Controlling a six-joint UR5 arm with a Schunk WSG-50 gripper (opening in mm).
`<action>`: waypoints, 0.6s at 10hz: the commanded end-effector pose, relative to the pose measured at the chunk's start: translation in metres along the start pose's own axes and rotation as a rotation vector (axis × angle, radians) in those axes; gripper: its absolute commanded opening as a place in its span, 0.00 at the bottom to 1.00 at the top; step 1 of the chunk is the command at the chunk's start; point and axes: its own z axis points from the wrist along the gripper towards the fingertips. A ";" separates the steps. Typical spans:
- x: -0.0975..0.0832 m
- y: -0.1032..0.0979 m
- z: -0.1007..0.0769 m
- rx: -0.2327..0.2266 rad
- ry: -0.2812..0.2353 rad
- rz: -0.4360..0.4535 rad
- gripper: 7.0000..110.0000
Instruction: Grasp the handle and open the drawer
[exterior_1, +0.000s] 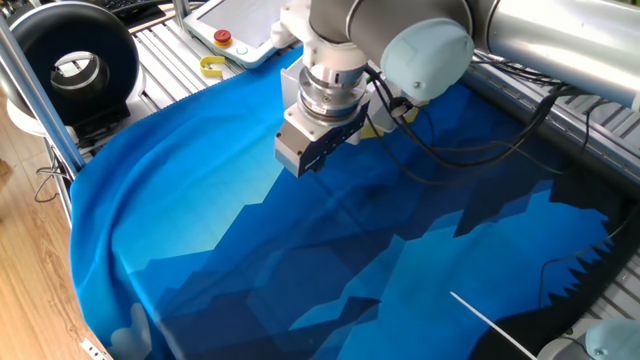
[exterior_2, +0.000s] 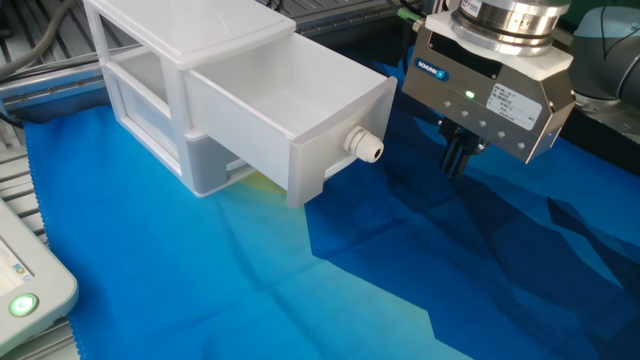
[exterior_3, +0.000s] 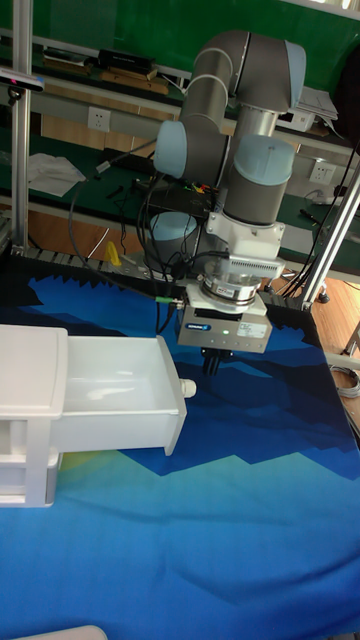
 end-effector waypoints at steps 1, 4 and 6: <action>-0.020 0.001 -0.002 -0.006 -0.078 -0.032 0.00; -0.027 0.006 -0.003 -0.025 -0.108 -0.029 0.00; 0.010 -0.001 -0.001 0.001 0.041 0.041 0.00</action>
